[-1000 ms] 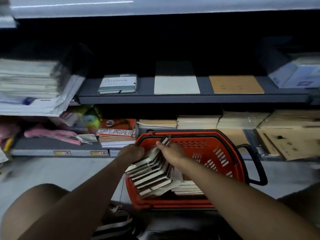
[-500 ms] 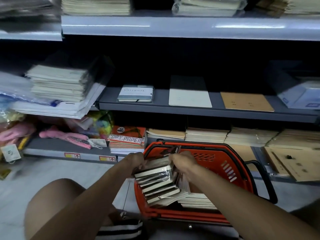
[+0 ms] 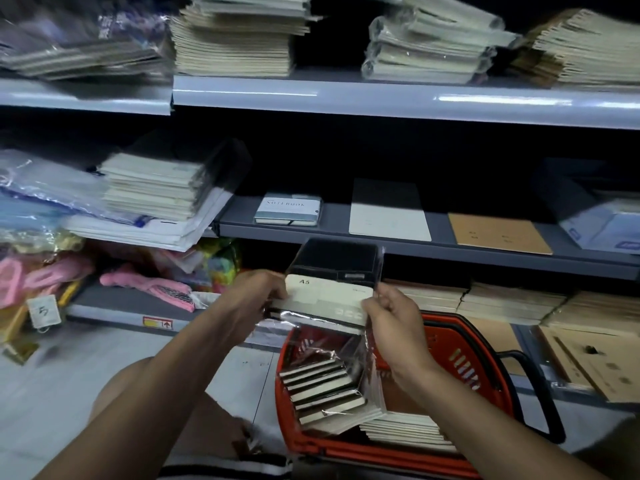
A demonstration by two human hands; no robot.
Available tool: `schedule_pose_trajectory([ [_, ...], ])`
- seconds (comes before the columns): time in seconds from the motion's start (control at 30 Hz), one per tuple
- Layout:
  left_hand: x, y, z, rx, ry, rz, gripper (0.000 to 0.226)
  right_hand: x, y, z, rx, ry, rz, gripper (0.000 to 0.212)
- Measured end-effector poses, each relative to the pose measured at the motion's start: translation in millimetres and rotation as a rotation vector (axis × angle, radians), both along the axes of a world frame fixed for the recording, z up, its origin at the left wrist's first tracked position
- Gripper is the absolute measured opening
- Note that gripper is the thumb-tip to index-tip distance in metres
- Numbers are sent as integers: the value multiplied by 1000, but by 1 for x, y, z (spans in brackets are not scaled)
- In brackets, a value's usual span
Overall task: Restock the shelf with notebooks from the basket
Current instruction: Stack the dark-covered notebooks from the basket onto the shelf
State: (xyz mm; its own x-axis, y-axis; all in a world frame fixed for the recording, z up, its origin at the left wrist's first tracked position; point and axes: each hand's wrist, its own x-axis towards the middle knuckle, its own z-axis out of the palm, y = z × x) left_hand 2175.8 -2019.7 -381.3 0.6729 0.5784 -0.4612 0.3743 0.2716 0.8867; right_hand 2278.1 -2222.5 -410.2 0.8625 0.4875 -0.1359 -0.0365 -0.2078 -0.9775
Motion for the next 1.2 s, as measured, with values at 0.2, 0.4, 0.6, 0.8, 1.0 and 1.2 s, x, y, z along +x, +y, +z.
schedule_pose_trajectory([
  [0.2, 15, 25, 27, 144, -223, 0, 37, 35, 44, 37, 93, 42, -1, 56],
  [0.4, 56, 86, 19, 221, -341, 211, 38, 89, 122, 40, 119, 54, -31, 44],
  [0.6, 101, 141, -3, 566, -413, 241, 25, 134, 191, 17, 94, -168, -92, 46],
  [0.8, 125, 172, -39, 652, -344, 264, 17, 155, 234, -6, 4, -258, -85, 25],
  [1.0, 127, 166, -52, 716, -270, 320, 21, 158, 235, -16, -96, -457, -23, 30],
  [1.2, 128, 164, -50, 739, -208, 303, 25, 152, 234, -27, -90, -532, -20, 41],
])
